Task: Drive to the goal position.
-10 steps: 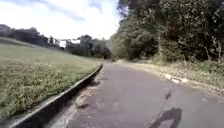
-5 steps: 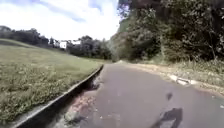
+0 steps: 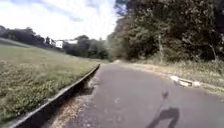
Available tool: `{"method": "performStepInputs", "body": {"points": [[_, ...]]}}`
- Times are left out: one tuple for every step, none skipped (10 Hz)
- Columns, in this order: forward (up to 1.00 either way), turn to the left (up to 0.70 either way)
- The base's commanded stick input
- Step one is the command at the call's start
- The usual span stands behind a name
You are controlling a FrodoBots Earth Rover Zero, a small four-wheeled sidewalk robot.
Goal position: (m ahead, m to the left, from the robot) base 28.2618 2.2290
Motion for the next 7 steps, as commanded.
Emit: {"method": "performStepInputs", "body": {"points": [[0.70, -0.11], [0.70, -0.12], [0.70, -0.14], [0.70, -0.12], [0.70, -0.06], [0.70, 0.00], [0.70, 0.00]]}}
